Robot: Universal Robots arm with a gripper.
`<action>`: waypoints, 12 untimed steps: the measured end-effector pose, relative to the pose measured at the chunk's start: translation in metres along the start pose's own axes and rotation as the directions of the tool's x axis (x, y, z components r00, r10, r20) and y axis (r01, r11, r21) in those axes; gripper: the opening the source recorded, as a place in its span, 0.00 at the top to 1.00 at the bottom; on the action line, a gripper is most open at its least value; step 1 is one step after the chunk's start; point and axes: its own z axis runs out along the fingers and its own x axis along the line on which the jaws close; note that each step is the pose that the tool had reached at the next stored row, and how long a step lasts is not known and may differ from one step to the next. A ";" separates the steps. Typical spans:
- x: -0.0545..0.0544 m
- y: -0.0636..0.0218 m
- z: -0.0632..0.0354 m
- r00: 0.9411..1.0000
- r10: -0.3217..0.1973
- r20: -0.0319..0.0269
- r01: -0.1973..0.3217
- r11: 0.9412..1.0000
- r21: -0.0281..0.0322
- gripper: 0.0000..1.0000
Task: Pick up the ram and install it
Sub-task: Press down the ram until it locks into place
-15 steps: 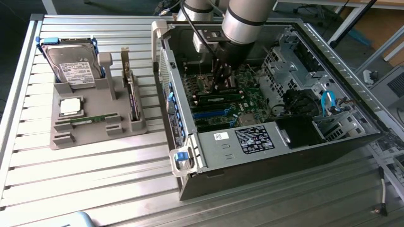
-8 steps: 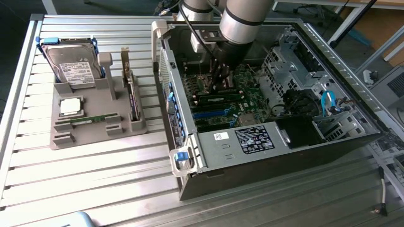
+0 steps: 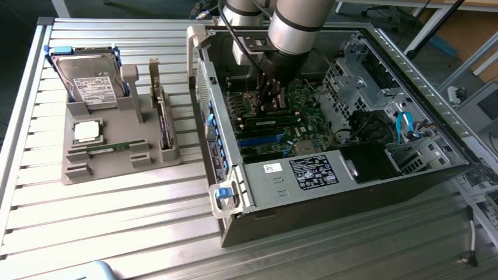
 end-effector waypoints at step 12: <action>0.001 -0.0001 0.0030 1.000 0.000 0.000 0.000 1.000 0.000 0.90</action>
